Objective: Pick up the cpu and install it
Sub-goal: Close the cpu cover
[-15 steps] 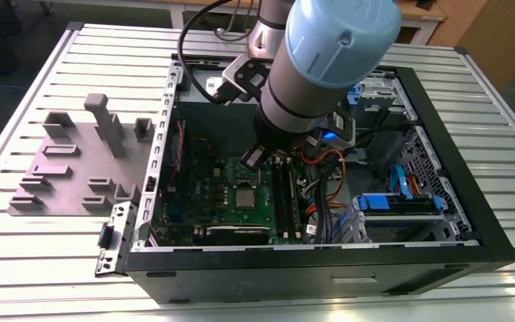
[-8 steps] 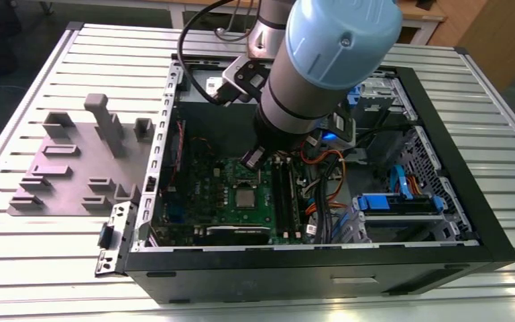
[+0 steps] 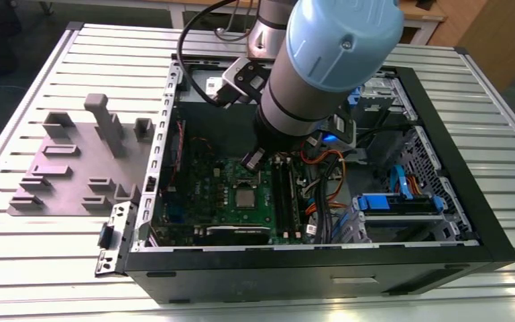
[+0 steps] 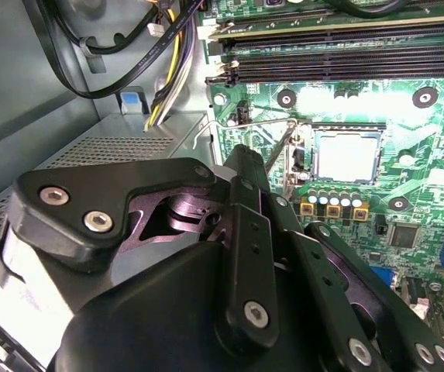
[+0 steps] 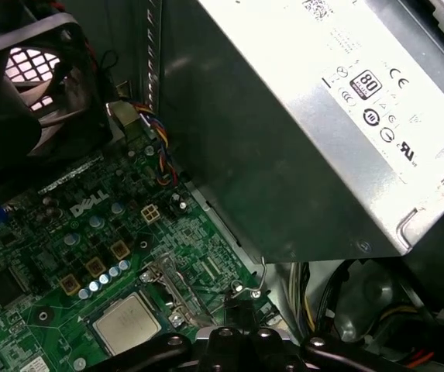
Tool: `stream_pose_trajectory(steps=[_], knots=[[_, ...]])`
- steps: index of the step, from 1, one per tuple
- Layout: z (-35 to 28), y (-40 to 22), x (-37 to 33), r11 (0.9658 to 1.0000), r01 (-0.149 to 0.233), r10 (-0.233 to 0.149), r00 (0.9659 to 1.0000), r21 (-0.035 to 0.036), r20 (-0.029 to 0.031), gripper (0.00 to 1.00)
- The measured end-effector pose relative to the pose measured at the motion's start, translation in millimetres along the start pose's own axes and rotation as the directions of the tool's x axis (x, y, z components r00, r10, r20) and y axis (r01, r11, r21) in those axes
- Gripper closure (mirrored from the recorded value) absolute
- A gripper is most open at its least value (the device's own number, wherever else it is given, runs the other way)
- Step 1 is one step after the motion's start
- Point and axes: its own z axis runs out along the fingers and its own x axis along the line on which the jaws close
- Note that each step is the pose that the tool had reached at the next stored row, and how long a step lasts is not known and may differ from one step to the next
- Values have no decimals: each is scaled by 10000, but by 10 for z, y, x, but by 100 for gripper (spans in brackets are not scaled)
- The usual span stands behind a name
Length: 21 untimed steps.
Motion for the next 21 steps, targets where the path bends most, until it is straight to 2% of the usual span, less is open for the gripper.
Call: stream_pose_trajectory(steps=[21], knots=[[-24, -41, 55, 10000, 6, -6, 10000, 6, -12, 89]])
